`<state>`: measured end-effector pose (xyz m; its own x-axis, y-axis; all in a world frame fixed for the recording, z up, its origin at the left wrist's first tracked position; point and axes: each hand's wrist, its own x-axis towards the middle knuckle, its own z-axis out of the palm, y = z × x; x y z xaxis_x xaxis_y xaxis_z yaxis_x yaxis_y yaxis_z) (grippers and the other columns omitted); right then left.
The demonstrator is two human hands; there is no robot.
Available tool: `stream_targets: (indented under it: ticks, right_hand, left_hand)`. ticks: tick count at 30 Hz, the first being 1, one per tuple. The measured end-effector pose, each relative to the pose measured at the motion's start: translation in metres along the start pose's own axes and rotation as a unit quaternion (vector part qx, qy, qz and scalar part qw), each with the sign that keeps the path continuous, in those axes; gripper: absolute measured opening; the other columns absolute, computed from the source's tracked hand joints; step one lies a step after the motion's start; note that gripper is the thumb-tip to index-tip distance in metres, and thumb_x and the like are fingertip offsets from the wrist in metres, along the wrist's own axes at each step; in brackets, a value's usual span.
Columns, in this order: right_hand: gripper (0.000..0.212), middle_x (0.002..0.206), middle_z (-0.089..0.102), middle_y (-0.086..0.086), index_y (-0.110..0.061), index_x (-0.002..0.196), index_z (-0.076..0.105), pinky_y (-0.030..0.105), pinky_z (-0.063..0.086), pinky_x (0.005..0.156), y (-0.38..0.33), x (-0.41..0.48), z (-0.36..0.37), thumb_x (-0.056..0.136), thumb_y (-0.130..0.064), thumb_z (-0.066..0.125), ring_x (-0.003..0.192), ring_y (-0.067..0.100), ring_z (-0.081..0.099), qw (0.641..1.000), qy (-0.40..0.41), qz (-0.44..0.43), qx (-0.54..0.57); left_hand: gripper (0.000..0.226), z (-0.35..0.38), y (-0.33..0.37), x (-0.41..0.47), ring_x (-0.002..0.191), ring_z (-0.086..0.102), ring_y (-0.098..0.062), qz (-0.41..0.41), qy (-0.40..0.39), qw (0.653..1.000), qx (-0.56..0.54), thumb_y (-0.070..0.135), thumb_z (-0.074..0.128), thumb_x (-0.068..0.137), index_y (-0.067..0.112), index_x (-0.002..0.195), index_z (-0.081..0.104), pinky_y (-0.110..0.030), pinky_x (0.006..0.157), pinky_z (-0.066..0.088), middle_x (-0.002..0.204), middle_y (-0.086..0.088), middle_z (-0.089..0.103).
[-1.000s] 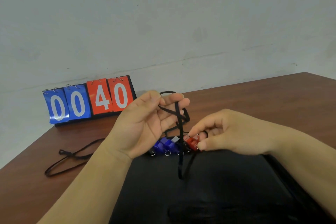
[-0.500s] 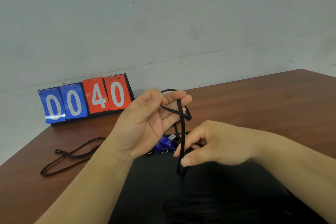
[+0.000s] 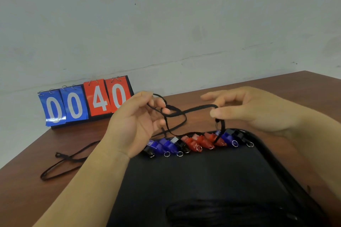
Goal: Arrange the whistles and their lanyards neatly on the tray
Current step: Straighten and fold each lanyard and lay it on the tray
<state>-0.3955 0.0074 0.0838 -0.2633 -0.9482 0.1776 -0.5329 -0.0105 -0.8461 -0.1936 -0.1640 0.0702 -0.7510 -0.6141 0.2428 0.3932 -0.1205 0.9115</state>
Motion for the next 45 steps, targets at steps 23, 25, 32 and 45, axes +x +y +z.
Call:
stream_targets:
  ticks: [23, 25, 32, 45]
  right_hand:
    - [0.019, 0.067, 0.070, 0.009, -0.020, 0.073, 0.079, 0.023, 0.057, 0.063, -0.005, -0.004, 0.010, 0.056, -0.027, 0.084, 0.060, 0.015, 0.066, 0.978, 0.009, -0.063, 0.198]
    - [0.016, 0.070, 0.073, 0.008, -0.020, 0.074, 0.081, 0.021, 0.058, 0.065, -0.004, -0.003, 0.010, 0.059, -0.019, 0.082, 0.063, 0.014, 0.069, 0.972, 0.026, -0.068, 0.226]
    - [0.019, 0.074, 0.077, 0.004, -0.021, 0.083, 0.082, 0.029, 0.063, 0.078, -0.005, -0.003, 0.017, 0.083, -0.002, 0.075, 0.072, 0.014, 0.074, 0.983, 0.067, -0.081, 0.153]
    - [0.017, 0.090, 0.080, -0.004, -0.031, 0.087, 0.083, 0.046, 0.059, 0.089, -0.007, -0.004, 0.024, 0.082, -0.014, 0.081, 0.088, 0.020, 0.074, 0.975, 0.145, -0.162, 0.044]
  left_hand:
    - [0.021, 0.013, -0.003, -0.012, 0.085, 0.078, -0.022, -0.009, -0.105, 0.903, 0.416, 0.023, 0.053, 0.105, 0.028, 0.108, 0.073, -0.036, 0.077, 0.063, 0.082, 0.000, 0.073]
    - [0.024, 0.015, -0.003, -0.013, 0.086, 0.075, -0.010, 0.013, -0.098, 0.873, 0.477, 0.027, 0.055, 0.102, 0.025, 0.097, 0.078, -0.030, 0.078, 0.060, 0.085, 0.006, 0.077]
    - [0.027, 0.012, -0.016, -0.009, 0.113, 0.061, 0.005, 0.026, -0.076, 0.877, 0.474, 0.044, 0.064, 0.090, 0.039, 0.116, 0.065, -0.028, 0.098, 0.049, 0.117, 0.024, 0.067]
    - [0.059, 0.017, -0.035, -0.005, 0.110, 0.071, -0.029, -0.072, -0.180, 0.954, 0.228, 0.023, 0.077, 0.078, 0.011, 0.133, 0.058, -0.041, 0.101, 0.053, 0.114, -0.015, 0.075]
